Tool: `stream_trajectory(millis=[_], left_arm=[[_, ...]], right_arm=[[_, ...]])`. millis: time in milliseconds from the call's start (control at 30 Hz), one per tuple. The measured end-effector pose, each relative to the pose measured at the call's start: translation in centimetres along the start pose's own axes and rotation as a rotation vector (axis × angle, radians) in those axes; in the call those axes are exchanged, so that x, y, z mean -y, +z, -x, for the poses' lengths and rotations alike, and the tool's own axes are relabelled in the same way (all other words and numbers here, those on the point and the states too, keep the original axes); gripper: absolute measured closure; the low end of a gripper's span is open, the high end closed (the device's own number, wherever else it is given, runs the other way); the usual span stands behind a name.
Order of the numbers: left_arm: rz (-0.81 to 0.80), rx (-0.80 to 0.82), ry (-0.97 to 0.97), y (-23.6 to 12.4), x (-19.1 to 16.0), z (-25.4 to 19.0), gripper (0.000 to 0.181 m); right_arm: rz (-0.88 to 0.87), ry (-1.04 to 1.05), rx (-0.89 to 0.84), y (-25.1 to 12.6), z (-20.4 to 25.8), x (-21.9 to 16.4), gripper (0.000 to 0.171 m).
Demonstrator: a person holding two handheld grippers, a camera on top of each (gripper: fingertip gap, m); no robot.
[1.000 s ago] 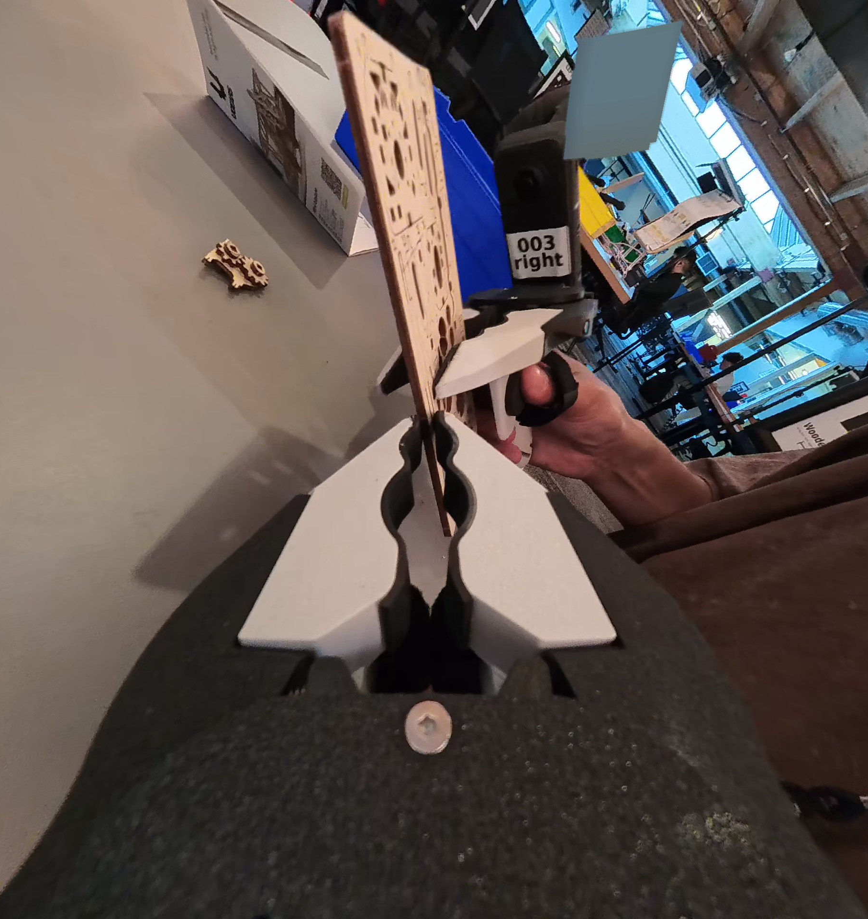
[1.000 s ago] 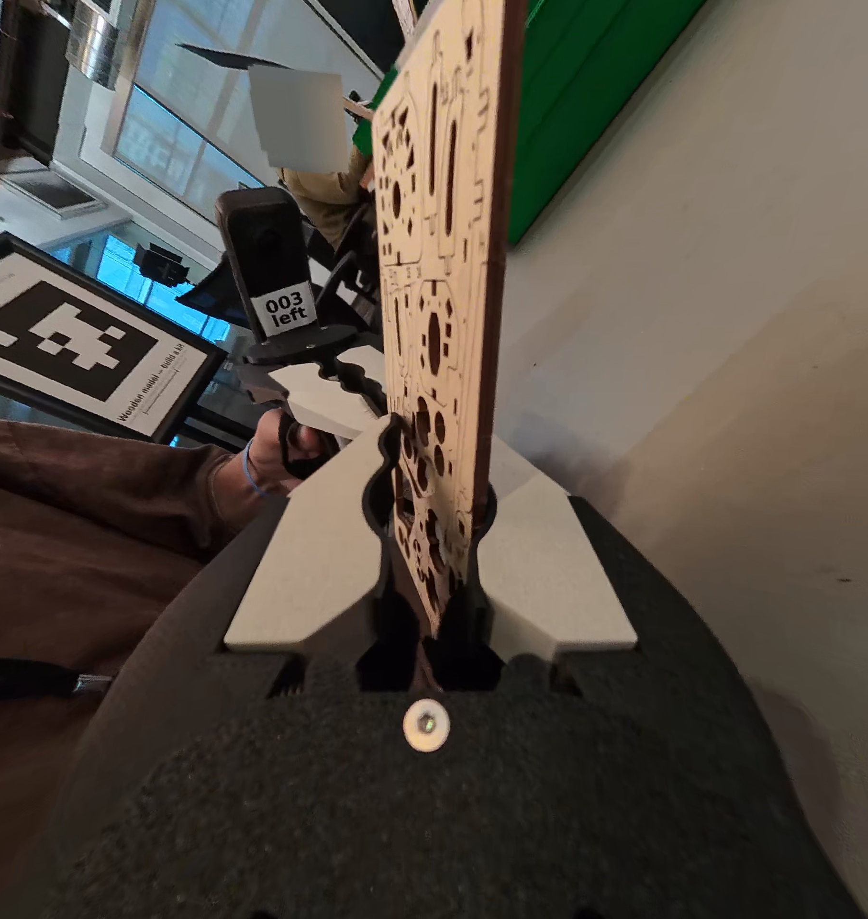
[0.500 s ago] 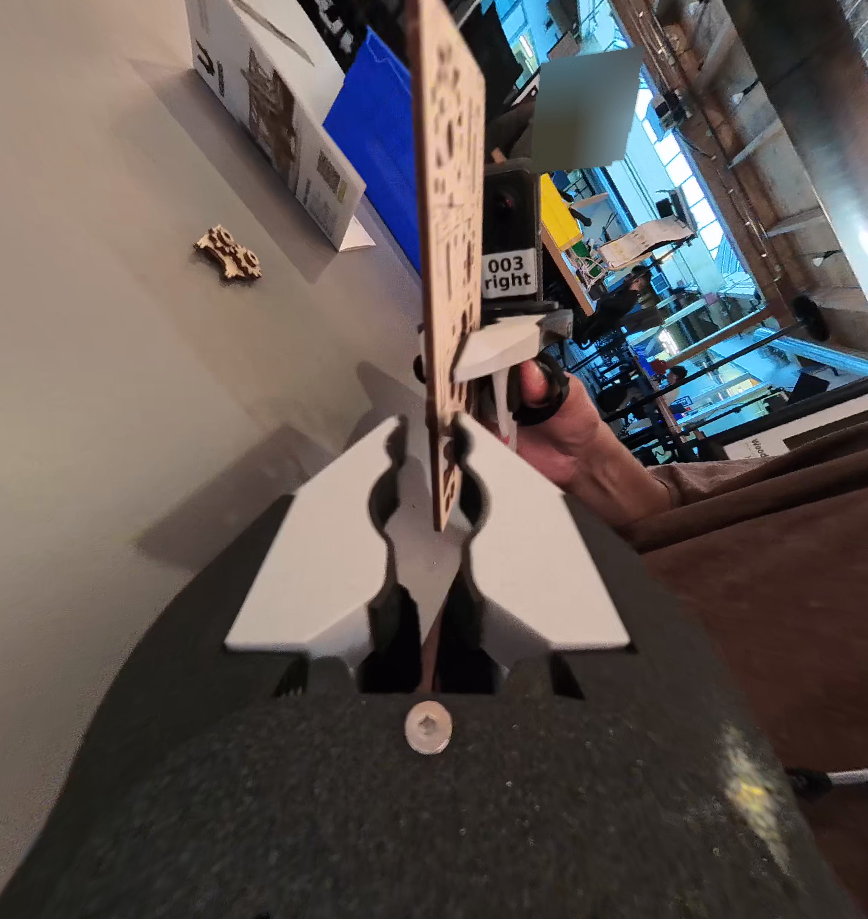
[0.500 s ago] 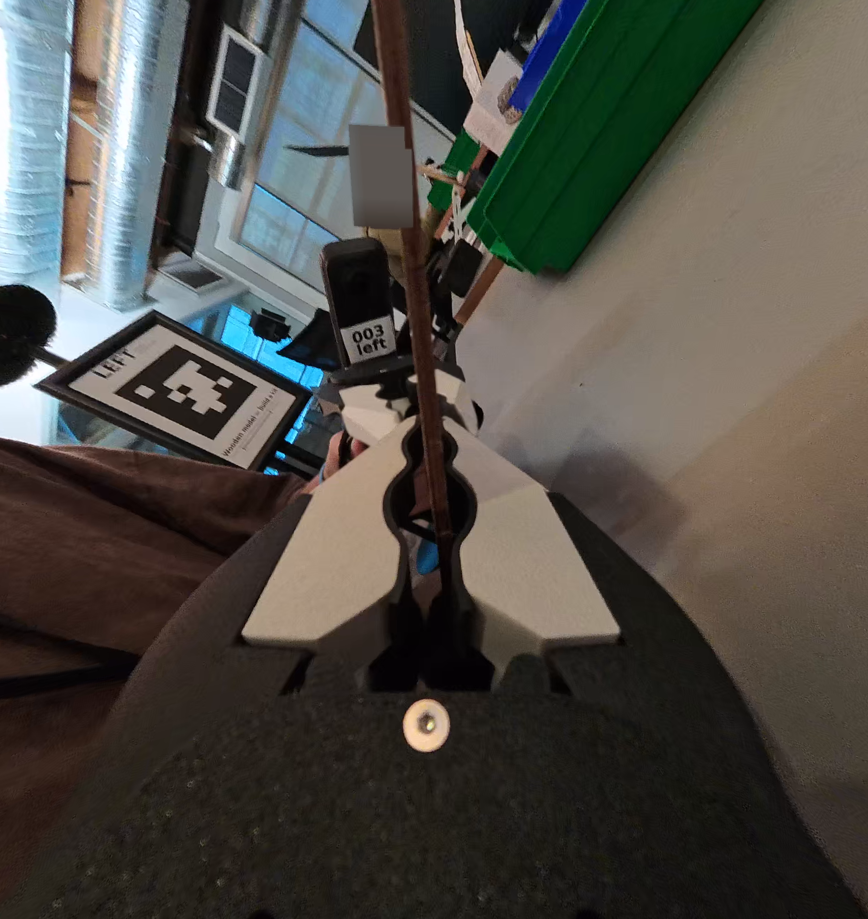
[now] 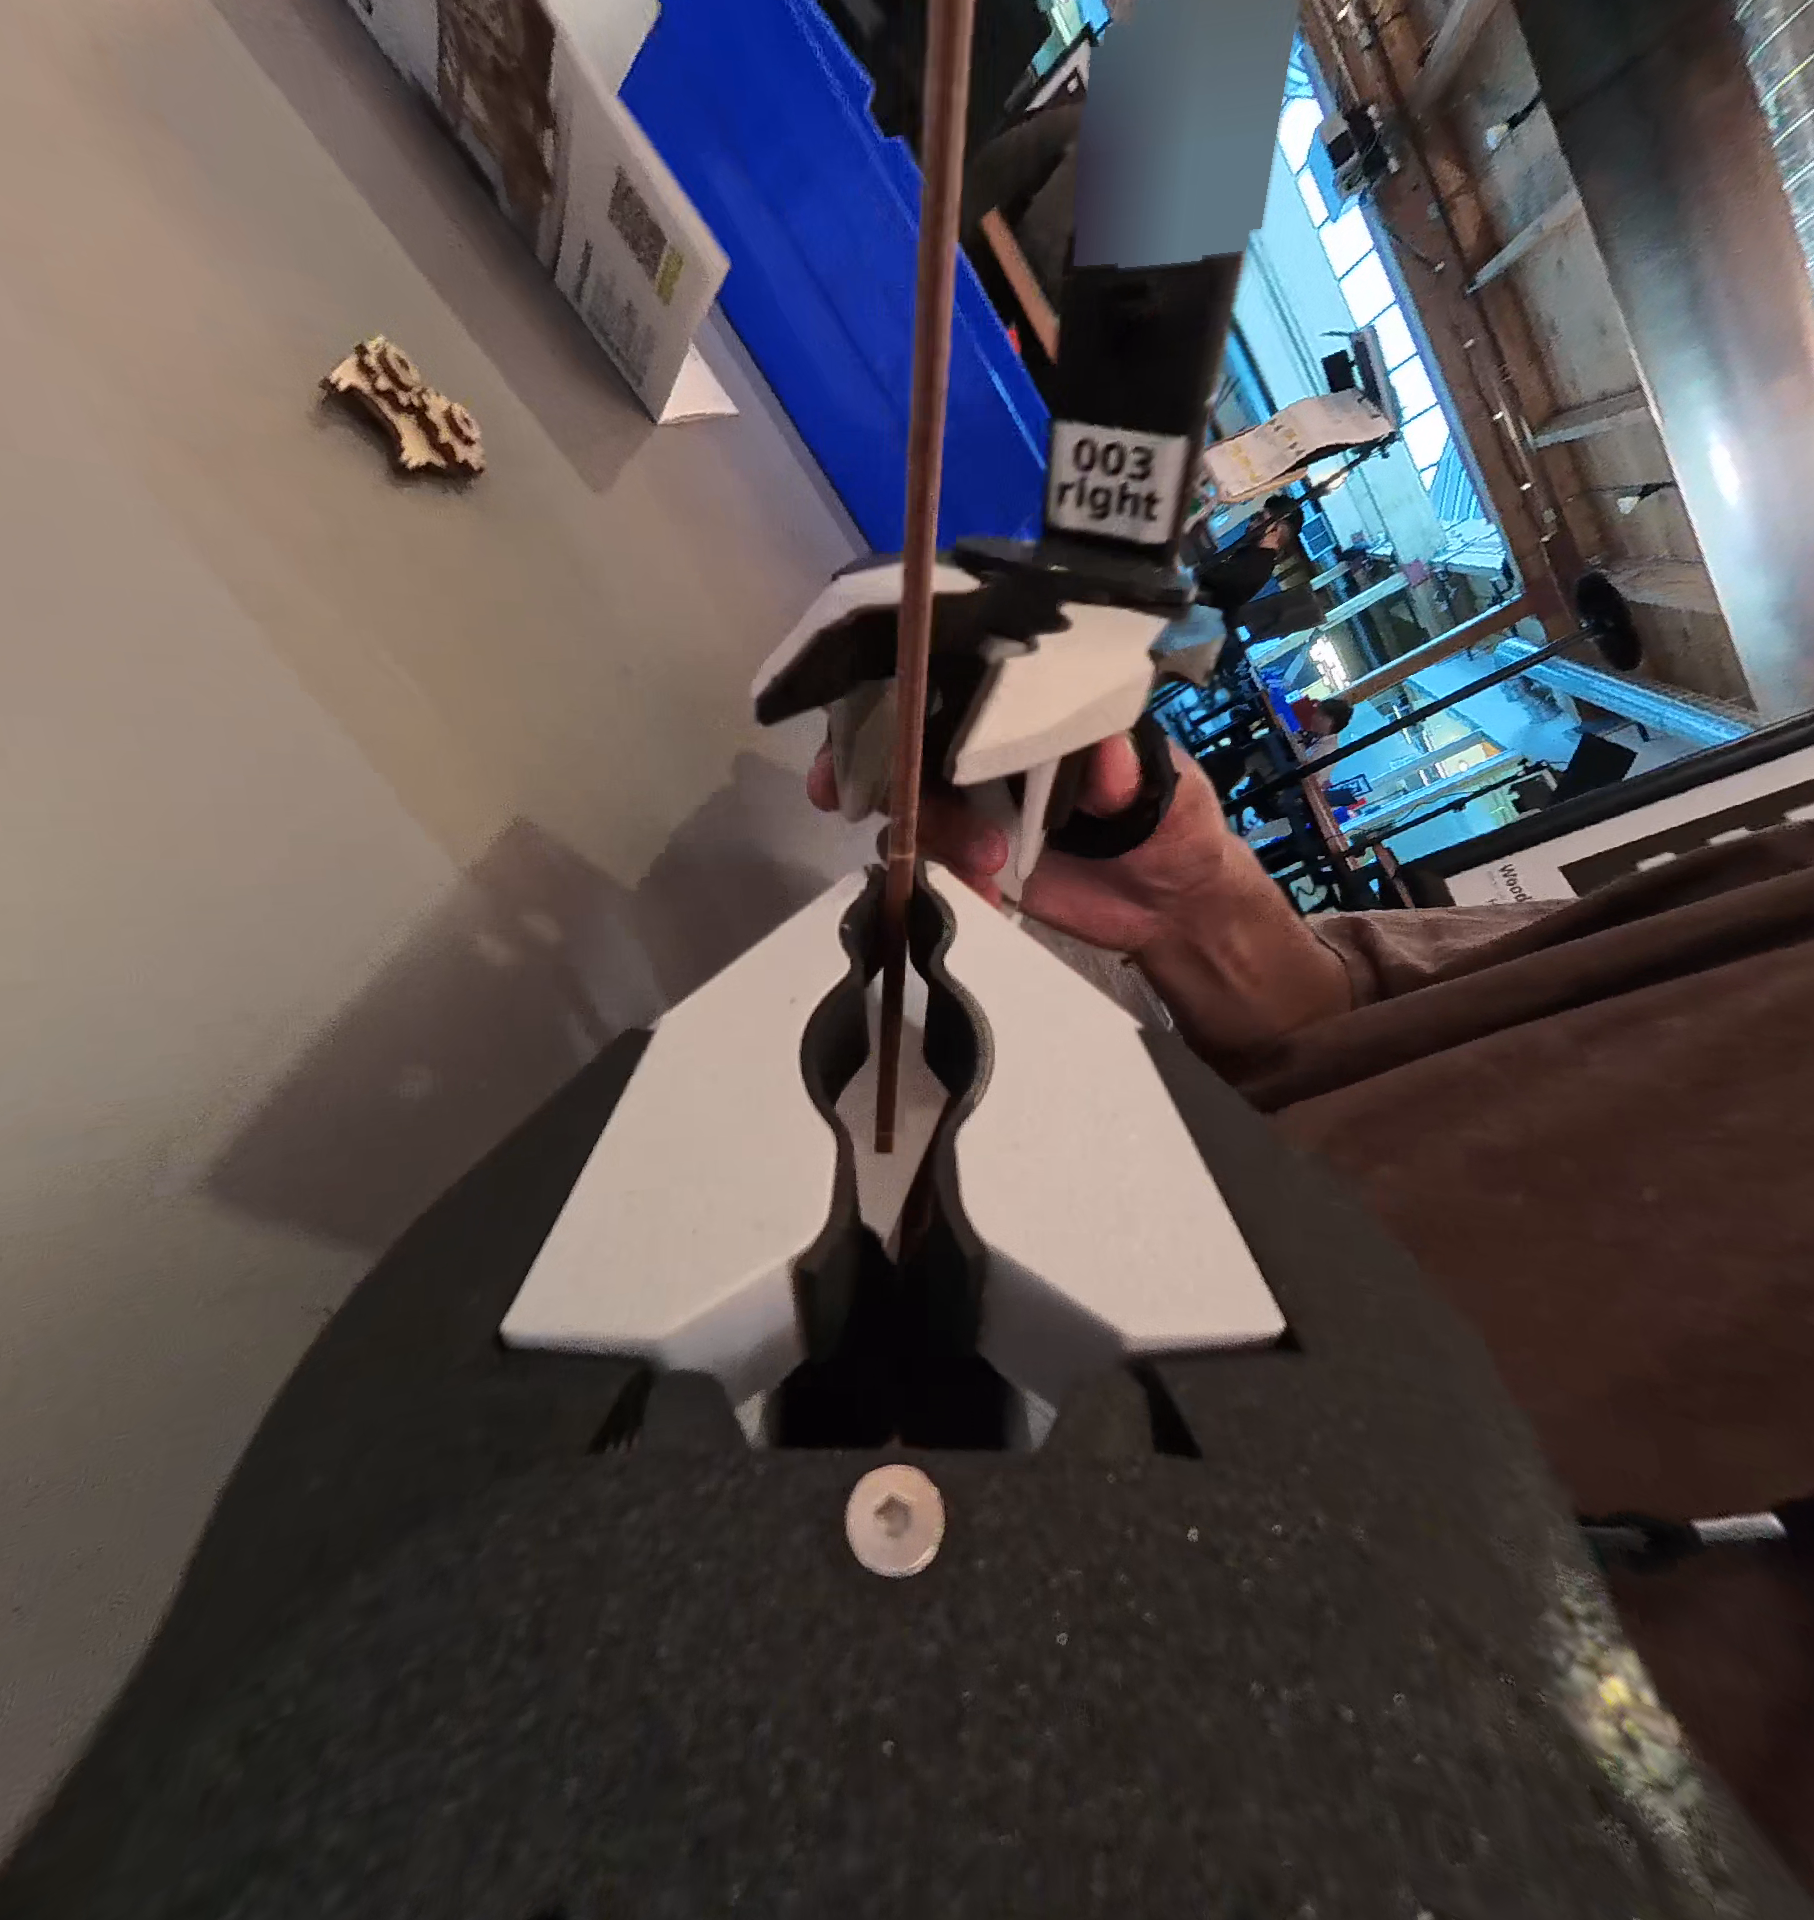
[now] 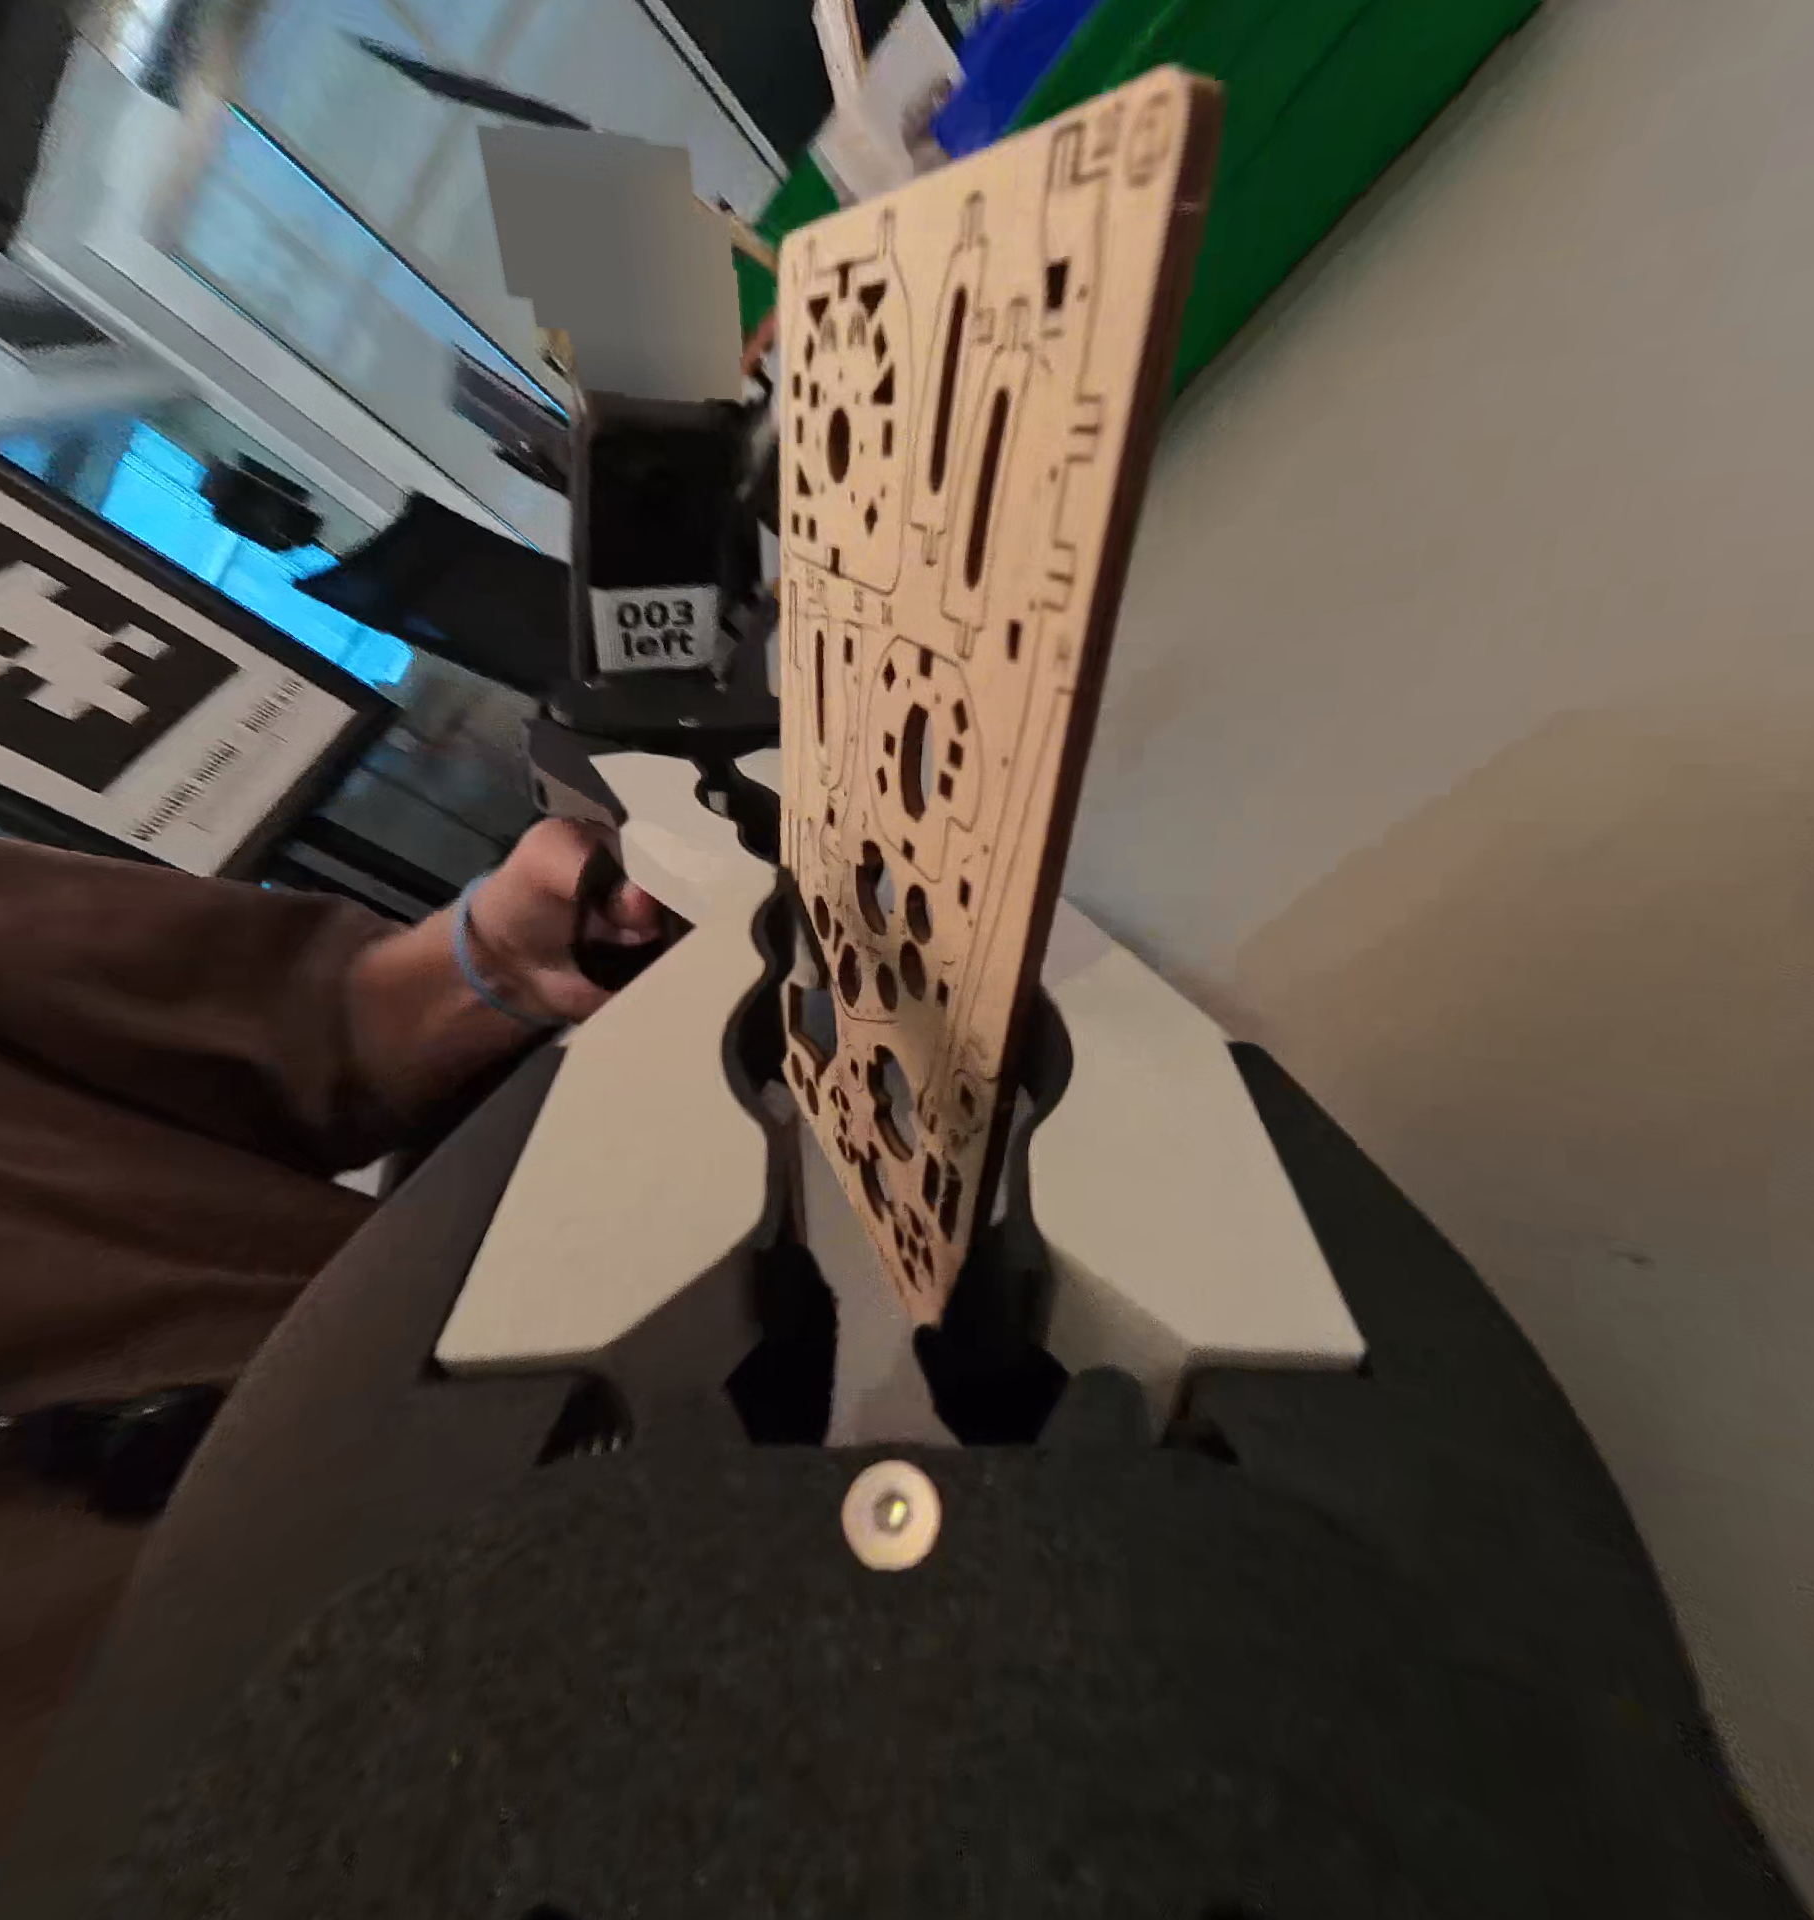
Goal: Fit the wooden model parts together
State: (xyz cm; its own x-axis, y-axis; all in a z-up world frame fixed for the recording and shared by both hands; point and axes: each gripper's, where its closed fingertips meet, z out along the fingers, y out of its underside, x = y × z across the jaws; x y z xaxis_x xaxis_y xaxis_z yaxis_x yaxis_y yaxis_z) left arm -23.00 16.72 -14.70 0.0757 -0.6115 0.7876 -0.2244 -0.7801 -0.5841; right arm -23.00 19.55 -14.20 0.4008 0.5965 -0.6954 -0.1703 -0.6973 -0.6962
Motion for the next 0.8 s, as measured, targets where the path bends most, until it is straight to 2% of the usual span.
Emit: stream_trajectory(millis=[67, 133, 367, 533, 800], left_arm=[[0.032, 0.028, -0.036, 0.2, -0.7, 1.1, 0.18], [0.056, 0.044, -0.075, 0.5, -1.4, 1.8, 0.18], [0.071, 0.076, -0.082, 1.2, -2.2, 2.9, 0.18], [0.074, 0.151, 0.0, 1.6, -2.4, 3.5, 0.177], [0.087, 0.213, 0.001, 1.7, -2.7, 4.4, 0.174]], right_arm=[[0.041, 0.053, -0.02, 0.4, -0.8, -0.9, 0.125], [0.077, 0.11, -0.081, 0.6, -2.1, -1.9, 0.126], [0.145, 0.053, -0.195, 0.8, -3.8, -3.0, 0.122], [0.152, 0.015, -0.236, 0.6, -4.3, -3.1, 0.121], [0.145, -0.011, -0.305, 0.8, -5.0, -3.3, 0.122]])
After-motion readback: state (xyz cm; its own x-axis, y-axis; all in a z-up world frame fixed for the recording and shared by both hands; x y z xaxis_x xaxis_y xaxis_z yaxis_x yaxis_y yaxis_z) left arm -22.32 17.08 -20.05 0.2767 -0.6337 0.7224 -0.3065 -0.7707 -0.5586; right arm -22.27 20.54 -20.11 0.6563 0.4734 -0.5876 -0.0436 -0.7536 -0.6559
